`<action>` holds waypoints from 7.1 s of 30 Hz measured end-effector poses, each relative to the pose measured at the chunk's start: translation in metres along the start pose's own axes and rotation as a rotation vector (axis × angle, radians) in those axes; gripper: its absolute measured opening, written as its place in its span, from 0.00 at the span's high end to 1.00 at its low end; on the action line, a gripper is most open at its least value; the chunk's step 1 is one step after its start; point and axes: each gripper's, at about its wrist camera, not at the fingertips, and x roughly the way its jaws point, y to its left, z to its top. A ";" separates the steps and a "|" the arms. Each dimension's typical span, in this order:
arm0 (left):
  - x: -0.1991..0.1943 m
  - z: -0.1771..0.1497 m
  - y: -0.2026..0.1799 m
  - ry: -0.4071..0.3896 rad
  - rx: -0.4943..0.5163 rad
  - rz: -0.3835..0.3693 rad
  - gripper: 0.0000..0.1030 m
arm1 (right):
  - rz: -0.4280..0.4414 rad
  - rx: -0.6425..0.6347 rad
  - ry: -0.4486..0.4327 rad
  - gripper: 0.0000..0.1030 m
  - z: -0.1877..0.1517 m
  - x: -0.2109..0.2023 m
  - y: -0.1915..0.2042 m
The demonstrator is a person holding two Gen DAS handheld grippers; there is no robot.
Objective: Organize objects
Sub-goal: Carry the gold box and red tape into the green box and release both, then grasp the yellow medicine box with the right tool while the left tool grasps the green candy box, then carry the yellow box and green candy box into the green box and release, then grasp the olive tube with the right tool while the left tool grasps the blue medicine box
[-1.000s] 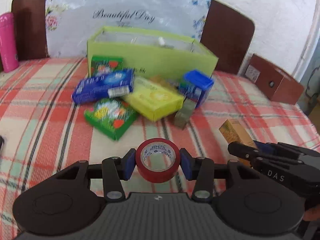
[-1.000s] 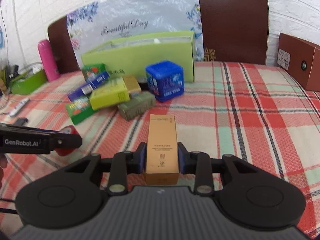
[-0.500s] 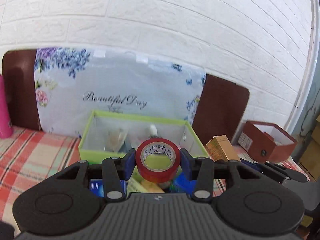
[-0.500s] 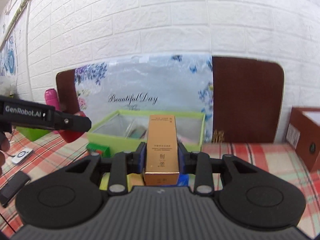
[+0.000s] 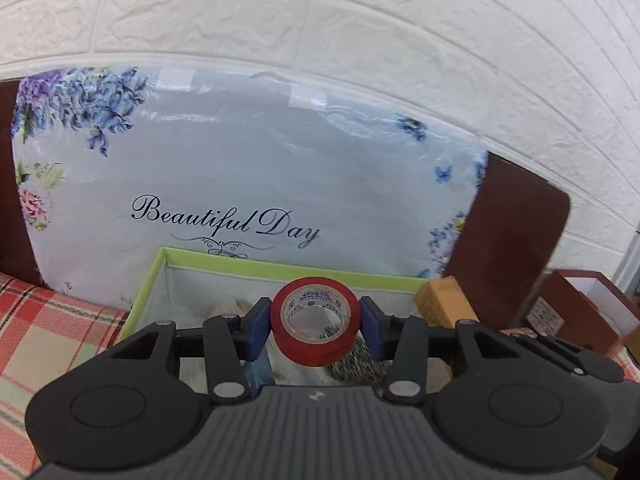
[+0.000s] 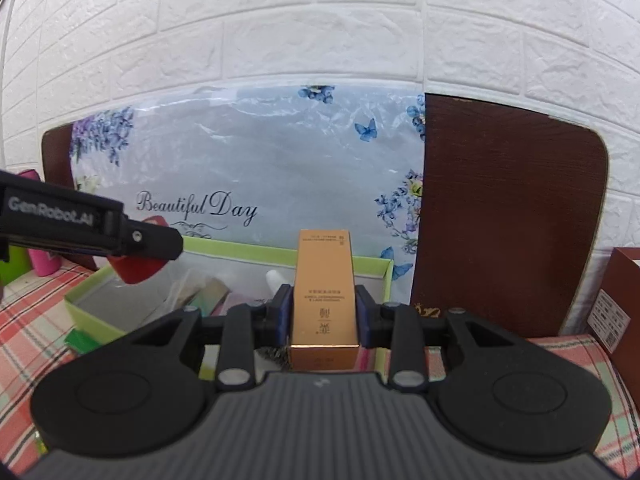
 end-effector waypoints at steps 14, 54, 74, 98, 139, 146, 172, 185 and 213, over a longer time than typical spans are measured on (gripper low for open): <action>-0.019 -0.008 0.005 0.064 0.000 0.095 0.23 | -0.056 -0.005 0.011 0.12 -0.027 0.000 -0.004; -0.059 -0.133 0.052 0.193 -0.234 0.311 0.21 | 0.069 0.090 0.161 0.00 -0.129 -0.162 0.034; -0.141 -0.161 0.079 0.216 -0.119 0.238 0.35 | 0.179 -0.349 0.155 0.36 -0.107 -0.071 0.122; -0.139 -0.191 0.016 0.288 0.110 0.092 0.28 | 0.064 -0.130 0.302 0.27 -0.162 -0.222 0.026; -0.120 -0.020 -0.011 -0.058 0.019 -0.024 0.37 | 0.043 -0.041 -0.111 0.36 -0.005 -0.131 0.019; -0.065 0.016 -0.003 -0.080 -0.013 0.023 0.37 | -0.047 -0.050 -0.160 0.36 0.038 -0.072 0.007; -0.057 -0.016 -0.007 0.031 0.029 0.168 0.20 | -0.095 0.003 -0.093 0.00 0.003 -0.041 -0.005; -0.116 -0.096 -0.012 0.138 0.022 0.244 0.19 | -0.072 0.100 -0.030 0.00 -0.045 -0.130 0.003; -0.071 -0.120 0.060 0.241 -0.363 0.397 0.19 | 0.025 0.077 0.233 0.78 -0.121 -0.095 0.052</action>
